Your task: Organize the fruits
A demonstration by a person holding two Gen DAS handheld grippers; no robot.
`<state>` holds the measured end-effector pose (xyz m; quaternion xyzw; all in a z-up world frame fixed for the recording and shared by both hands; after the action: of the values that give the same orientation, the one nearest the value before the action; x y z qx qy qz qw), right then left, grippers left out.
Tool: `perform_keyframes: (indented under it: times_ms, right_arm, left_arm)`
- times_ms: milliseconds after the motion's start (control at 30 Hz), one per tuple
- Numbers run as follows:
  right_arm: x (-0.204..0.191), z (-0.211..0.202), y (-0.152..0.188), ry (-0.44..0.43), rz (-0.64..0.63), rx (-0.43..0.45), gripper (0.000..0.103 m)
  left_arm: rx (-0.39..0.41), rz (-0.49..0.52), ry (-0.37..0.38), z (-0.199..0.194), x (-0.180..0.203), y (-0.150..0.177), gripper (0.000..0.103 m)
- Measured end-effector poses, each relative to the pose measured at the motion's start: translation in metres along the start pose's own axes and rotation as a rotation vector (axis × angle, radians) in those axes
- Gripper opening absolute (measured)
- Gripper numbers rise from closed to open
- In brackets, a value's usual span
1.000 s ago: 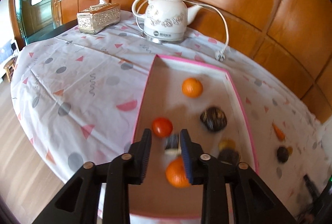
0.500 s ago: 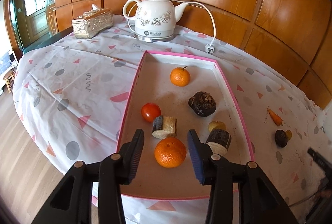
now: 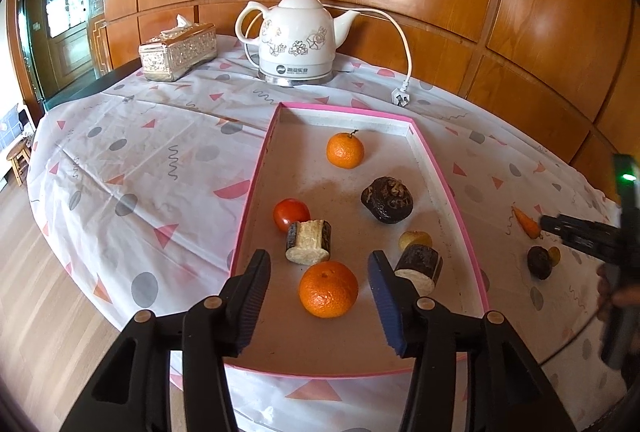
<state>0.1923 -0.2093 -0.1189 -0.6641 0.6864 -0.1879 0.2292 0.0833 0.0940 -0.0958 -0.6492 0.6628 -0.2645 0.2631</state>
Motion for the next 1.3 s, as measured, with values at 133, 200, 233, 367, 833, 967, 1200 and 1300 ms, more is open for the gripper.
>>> perform_keyframes:
  times_ms: [133,200,233,367,833,967,1200,1300]
  right_arm:
    - [-0.004,0.037,0.005,0.062,-0.045,-0.112,0.039]
    - [-0.008,0.041,0.007,0.041,-0.057,-0.118,0.027]
    - [-0.010,0.041,0.007,0.043,-0.068,-0.121,0.023]
    - [-0.012,0.039,0.011,0.061,-0.098,-0.099,0.023]
    - [-0.040,-0.026,-0.014,-0.009,-0.089,0.115,0.023]
    - [-0.051,-0.043,-0.003,-0.063,-0.060,0.132,0.023]
    - [-0.069,-0.058,0.031,-0.159,-0.029,0.095,0.023]
    - [-0.073,-0.059,0.046,-0.183,-0.018,0.066,0.023]
  left_arm:
    - [0.001,-0.002,-0.008,-0.001,-0.003,0.000,0.052]
    - [0.003,-0.010,-0.011,-0.002,-0.006,0.000,0.052]
    - [0.005,-0.017,-0.014,-0.002,-0.008,0.000,0.052]
    - [0.004,-0.025,-0.018,-0.002,-0.008,0.001,0.052]
    - [0.032,-0.048,-0.045,-0.015,-0.014,-0.001,0.063]
    - [0.042,-0.066,-0.051,-0.018,-0.017,-0.001,0.063]
    - [0.056,-0.094,-0.060,-0.023,-0.022,-0.001,0.068]
    - [0.056,-0.102,-0.059,-0.024,-0.022,-0.001,0.068]
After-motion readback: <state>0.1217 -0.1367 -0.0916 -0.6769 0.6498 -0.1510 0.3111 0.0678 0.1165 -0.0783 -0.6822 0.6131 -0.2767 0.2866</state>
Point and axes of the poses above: each gripper's, at about its wrist camera, not at the fingertips, and z roughly the way its jaws point, x to its right, y to its underside, the point moved 10 cm from there along z, roughly the way its jaws point, and after that the axes turned 11 degrees about z, right-handed, at the moved point
